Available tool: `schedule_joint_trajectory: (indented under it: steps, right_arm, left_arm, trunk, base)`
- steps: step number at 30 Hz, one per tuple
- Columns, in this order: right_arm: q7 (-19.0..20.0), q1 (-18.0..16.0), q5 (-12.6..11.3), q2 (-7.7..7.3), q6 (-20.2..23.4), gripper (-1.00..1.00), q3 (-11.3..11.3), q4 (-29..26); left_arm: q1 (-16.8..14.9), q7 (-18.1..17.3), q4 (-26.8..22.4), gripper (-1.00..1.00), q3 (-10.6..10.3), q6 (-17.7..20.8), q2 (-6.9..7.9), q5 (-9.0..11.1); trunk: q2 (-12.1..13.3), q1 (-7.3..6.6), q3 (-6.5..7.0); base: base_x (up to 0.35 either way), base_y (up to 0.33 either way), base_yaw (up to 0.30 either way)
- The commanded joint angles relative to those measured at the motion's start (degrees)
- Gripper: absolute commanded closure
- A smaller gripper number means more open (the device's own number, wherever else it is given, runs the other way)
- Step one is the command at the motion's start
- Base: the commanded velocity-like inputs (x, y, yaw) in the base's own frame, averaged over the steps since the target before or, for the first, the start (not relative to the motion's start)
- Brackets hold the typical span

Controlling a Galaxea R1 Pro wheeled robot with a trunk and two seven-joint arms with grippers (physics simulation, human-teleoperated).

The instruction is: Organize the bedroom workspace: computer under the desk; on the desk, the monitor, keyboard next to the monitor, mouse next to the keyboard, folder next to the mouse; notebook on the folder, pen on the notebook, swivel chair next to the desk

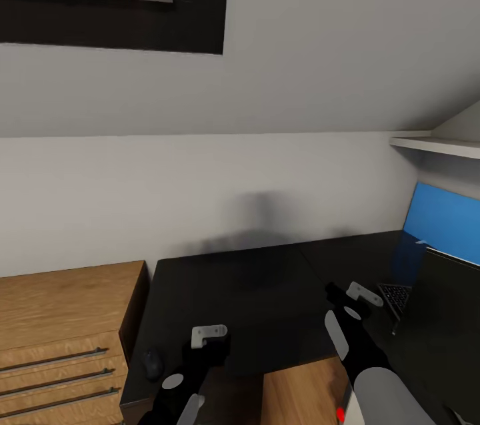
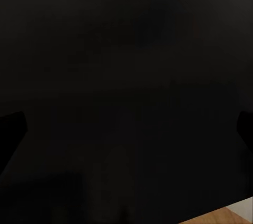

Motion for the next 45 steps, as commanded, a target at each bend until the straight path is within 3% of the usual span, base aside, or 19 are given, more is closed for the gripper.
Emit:
schedule_joint_trajectory:
  steps: [1, 29, 40, 45]
  right_arm:
    - [-0.1, 0.0, -0.4, 0.03, 0.0, -1.00, -0.1, -0.1]
    - [-0.5, -0.1, -0.4, -0.23, 0.3, -1.00, 0.1, 0.7]
    - [-2.5, -0.3, -0.4, -0.63, 5.5, -1.00, 0.0, 0.4]
    - [-2.5, -0.3, -0.5, -0.40, 5.7, -1.00, -0.2, 0.5]
  left_arm:
    - [0.0, 0.5, -0.1, -1.00, -0.1, 0.2, 0.03, 0.6]
    - [0.0, 0.5, -0.3, -1.00, -0.1, 0.1, 0.01, 0.6]
    - [0.0, 0.5, -0.3, -1.00, -0.1, 0.3, -0.01, 0.6]
    - [0.0, 0.5, -0.3, -1.00, -0.1, 0.3, 0.02, 0.6]
  trunk:
    - [-0.1, 0.00, -0.08]
    - [-0.1, 0.00, -0.08]
    - [-0.1, 0.00, -0.08]
    - [-0.1, 0.00, -0.08]
  base:
    - [0.000, 0.000, 0.000]
    - [0.062, 0.000, 0.000]
    - [0.000, 0.000, 0.000]
    - [0.000, 0.000, 0.000]
